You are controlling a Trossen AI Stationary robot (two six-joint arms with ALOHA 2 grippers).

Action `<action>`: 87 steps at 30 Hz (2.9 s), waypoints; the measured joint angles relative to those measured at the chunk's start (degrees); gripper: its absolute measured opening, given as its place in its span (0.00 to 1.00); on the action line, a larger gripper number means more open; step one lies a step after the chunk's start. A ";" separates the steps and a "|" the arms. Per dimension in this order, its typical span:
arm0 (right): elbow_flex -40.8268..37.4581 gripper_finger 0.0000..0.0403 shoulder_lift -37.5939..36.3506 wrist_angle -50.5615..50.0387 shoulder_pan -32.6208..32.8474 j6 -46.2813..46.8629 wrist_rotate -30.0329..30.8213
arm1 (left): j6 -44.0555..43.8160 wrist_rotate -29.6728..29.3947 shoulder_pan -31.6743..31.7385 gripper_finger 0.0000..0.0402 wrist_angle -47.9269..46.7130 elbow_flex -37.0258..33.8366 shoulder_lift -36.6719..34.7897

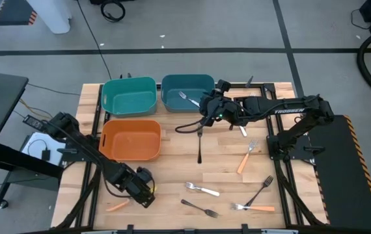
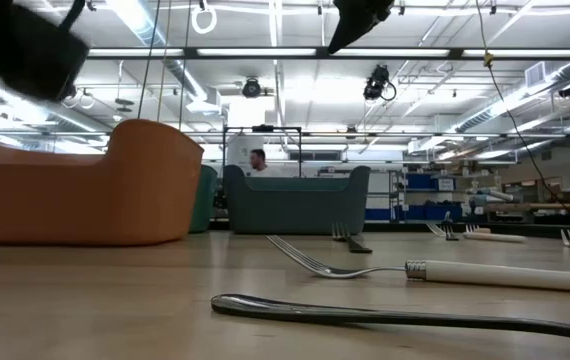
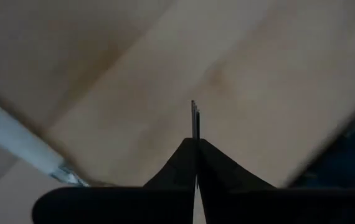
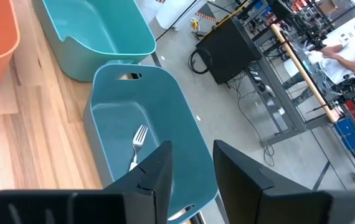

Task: Sort silverware by color (type)
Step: Put the orange fork into the orange bin, then put the black fork into the green bin

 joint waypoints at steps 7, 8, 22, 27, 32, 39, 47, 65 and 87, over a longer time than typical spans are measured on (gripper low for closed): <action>0.00 0.31 0.00 -0.01 0.92 -0.21 0.02 | 8.70 -7.10 2.25 0.03 -26.91 18.17 -0.48; 0.00 0.31 0.00 -0.02 1.16 -0.36 0.02 | 9.90 -8.75 2.75 0.03 -31.13 20.74 -0.48; 0.00 0.31 0.00 0.00 1.00 -3.21 0.00 | 36.07 -21.20 22.12 0.03 -56.31 33.44 -0.57; 0.00 0.31 0.00 0.02 -1.34 -3.19 -0.33 | 47.45 -20.40 29.62 0.04 -50.23 29.64 -0.52; 0.00 0.31 0.00 -0.01 -4.53 -3.19 -0.35 | 54.02 -16.96 35.41 0.04 -46.20 22.56 -0.52; 0.00 0.31 0.00 -1.71 -9.46 -2.41 -1.60 | 59.23 -15.06 39.02 0.04 -44.24 15.29 -0.52; 0.00 0.31 0.00 -1.97 -14.98 5.78 -11.29 | 66.17 -6.87 44.46 0.04 -34.11 11.00 -0.52; 0.00 0.31 0.00 -3.05 -26.24 10.62 -15.32 | 75.78 5.62 59.97 0.04 -27.30 9.42 -0.48; 0.00 0.31 0.00 -15.95 -24.80 25.31 -21.06 | 72.94 5.74 60.25 0.26 -27.74 11.32 -1.39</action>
